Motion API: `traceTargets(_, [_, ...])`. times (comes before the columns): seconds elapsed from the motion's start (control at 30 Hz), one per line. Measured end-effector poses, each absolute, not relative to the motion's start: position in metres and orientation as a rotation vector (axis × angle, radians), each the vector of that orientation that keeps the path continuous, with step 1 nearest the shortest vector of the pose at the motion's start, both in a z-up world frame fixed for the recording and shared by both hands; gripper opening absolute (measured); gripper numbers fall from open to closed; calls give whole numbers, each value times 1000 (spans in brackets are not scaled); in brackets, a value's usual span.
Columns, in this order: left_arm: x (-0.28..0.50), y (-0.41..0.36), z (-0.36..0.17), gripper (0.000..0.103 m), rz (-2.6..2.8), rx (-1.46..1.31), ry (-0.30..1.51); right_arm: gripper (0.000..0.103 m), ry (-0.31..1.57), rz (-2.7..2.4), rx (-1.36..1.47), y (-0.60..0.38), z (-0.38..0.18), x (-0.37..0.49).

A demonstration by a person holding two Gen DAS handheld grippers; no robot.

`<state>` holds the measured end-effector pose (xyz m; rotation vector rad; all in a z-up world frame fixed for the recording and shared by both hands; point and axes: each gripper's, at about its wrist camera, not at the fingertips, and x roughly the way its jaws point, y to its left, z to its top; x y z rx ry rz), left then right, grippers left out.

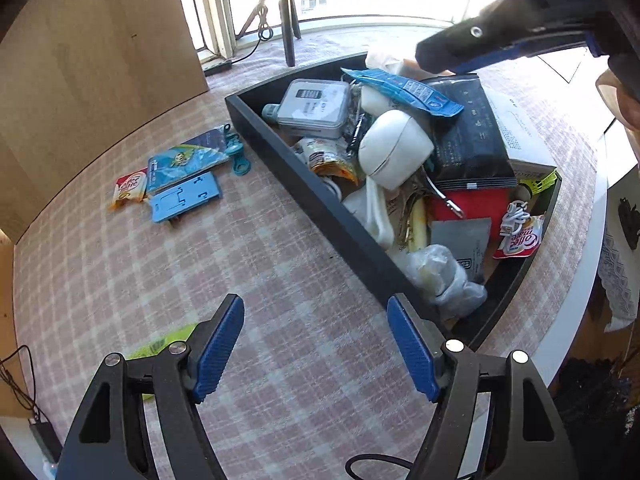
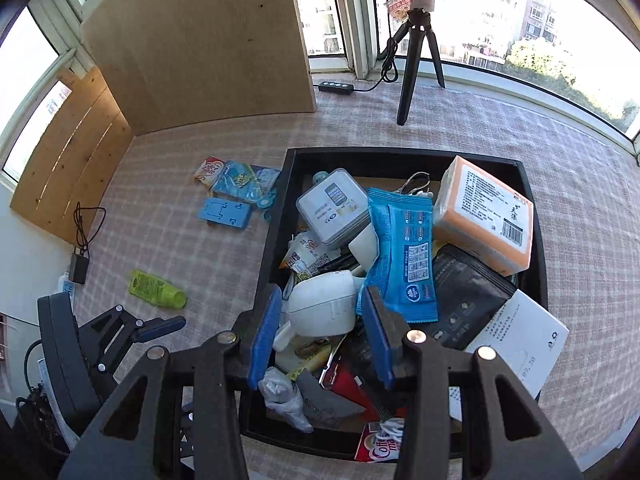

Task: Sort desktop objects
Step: 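Grasp the green tube with the left gripper while the right gripper closes on it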

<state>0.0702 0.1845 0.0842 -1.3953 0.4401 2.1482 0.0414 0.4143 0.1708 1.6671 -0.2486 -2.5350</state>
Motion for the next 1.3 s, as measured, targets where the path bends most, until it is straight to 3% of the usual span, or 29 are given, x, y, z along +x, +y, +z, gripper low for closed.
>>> traceTargets(0.33, [27,67,59,63,2038,-1421,551,41,-605,-2489,1772,319,109,73])
traceTargets(0.77, [8,42,18,60,1788,-1383,643,36,-1103,-2372,1832,228,32,74])
traceTargets(1.1, [19,43,11,60,1683,-1392,531,36,-1210,-2359,1869,214,12,39])
traceTargets(1.3, [31,51,11,42,1665,-1370,523,36,-1201,-2362,1850,202,11,25])
